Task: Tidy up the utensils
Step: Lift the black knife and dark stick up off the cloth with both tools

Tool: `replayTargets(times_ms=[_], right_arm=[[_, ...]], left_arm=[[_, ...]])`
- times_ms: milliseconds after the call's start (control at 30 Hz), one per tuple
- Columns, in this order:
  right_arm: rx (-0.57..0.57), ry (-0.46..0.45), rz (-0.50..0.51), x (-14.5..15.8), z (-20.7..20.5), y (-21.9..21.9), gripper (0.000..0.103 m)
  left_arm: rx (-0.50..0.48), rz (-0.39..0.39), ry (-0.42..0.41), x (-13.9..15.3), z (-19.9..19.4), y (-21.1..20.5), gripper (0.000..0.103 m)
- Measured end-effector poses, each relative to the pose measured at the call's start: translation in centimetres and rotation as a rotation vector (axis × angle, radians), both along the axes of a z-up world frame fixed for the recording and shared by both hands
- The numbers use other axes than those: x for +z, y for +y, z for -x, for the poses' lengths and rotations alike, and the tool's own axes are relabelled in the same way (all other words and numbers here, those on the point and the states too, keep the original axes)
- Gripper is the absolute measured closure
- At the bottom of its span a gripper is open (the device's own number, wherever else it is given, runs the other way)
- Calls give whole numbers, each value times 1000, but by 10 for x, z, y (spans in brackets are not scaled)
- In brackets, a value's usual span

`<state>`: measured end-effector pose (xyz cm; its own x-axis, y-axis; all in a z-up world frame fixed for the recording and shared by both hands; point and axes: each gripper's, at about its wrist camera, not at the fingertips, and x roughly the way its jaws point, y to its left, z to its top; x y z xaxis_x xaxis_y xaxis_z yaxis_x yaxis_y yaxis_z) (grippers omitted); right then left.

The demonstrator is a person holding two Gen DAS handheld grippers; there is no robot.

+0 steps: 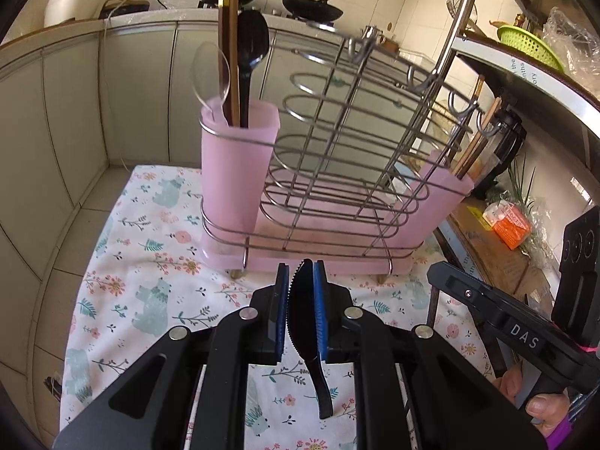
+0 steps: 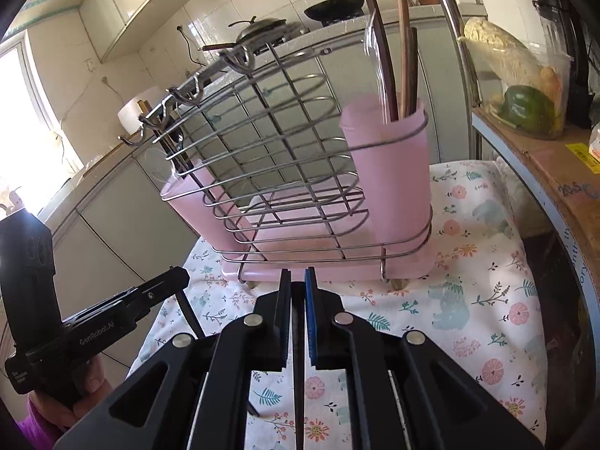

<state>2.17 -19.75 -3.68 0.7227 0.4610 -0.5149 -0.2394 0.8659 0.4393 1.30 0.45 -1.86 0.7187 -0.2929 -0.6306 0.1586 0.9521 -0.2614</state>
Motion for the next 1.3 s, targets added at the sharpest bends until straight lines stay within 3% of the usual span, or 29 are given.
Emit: replayTargets(times_ms=[300, 1300], right_arm=[[-2, -62, 9, 10, 10, -1, 96], [9, -72, 4, 13, 15, -1, 96]], left_arm=[[24, -21, -63, 12, 7, 4, 91], [63, -25, -124, 31, 12, 13, 91]])
